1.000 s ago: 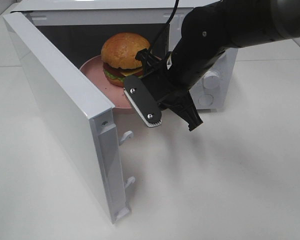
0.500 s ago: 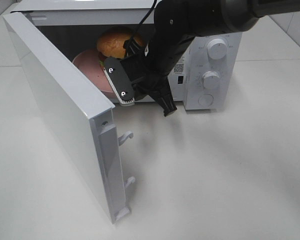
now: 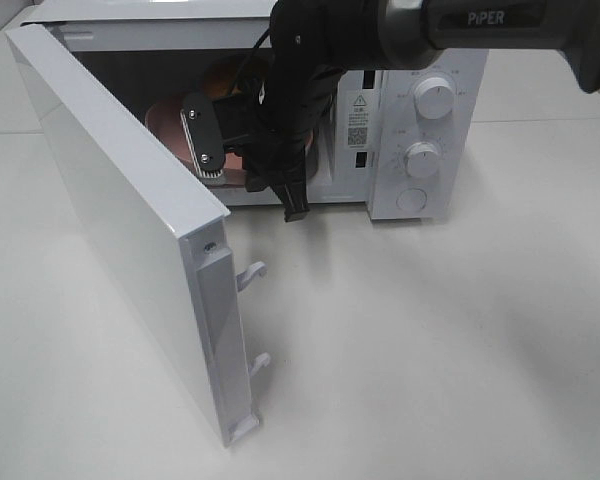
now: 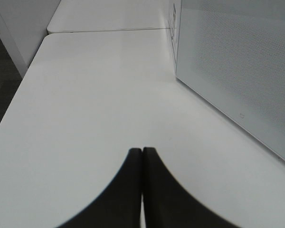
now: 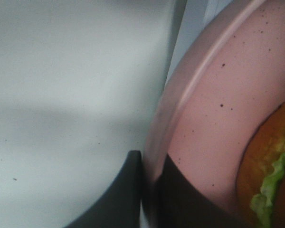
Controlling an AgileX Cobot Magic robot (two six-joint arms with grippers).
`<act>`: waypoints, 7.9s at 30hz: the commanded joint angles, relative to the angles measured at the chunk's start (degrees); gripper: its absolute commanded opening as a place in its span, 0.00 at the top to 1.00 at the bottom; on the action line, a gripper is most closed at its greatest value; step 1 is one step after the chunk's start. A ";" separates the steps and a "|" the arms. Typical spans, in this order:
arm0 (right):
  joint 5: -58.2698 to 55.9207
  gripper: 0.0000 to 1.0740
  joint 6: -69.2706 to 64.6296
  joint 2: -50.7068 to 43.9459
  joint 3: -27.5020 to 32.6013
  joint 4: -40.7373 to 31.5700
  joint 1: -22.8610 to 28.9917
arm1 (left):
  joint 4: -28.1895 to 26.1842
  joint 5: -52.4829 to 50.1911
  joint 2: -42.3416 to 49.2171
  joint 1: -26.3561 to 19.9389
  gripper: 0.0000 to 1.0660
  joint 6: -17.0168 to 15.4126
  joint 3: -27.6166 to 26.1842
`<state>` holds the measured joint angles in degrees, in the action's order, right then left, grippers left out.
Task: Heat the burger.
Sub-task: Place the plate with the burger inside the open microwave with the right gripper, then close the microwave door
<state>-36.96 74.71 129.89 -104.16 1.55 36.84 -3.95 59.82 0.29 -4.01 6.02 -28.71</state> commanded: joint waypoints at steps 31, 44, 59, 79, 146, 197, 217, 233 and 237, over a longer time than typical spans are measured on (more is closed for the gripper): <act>2.46 0.54 -20.11 -0.92 -1.32 0.46 -0.06 | -0.57 -0.52 1.15 0.29 1.00 -0.06 0.17; -0.57 0.53 -37.70 -3.09 -1.32 -0.06 -0.06 | -0.57 -0.52 1.15 0.29 1.00 -0.06 0.17; -11.00 0.32 -55.92 -3.32 -1.32 -0.11 -0.06 | -0.57 -0.52 1.15 0.29 1.00 -0.06 0.17; -25.67 0.33 -69.10 -7.62 -1.26 -2.41 -0.06 | -0.57 -0.52 1.15 0.29 1.00 -0.06 0.17; -30.02 0.34 -76.66 -92.48 71.05 -0.86 -31.34 | -0.52 -0.52 1.15 0.29 1.00 -0.06 0.17; -20.45 0.34 -74.71 -131.38 75.17 -1.55 -31.34 | -42.86 -38.56 -52.65 0.29 1.00 45.09 0.40; -20.45 0.34 -74.71 -131.38 75.17 -1.55 -31.34 | -75.06 -37.53 -72.82 0.29 1.00 76.78 -3.04; -20.45 0.34 -74.71 -131.38 75.17 -1.55 -31.34 | -82.10 -38.50 -79.47 7.33 1.00 85.20 -6.25; -20.45 0.34 -74.71 -131.38 75.17 -1.55 -31.34 | -82.16 -45.26 -82.51 13.06 1.00 84.91 -8.42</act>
<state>-58.10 -0.63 -0.34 -29.11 0.00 5.67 -85.26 16.21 -81.99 8.59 90.81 -36.73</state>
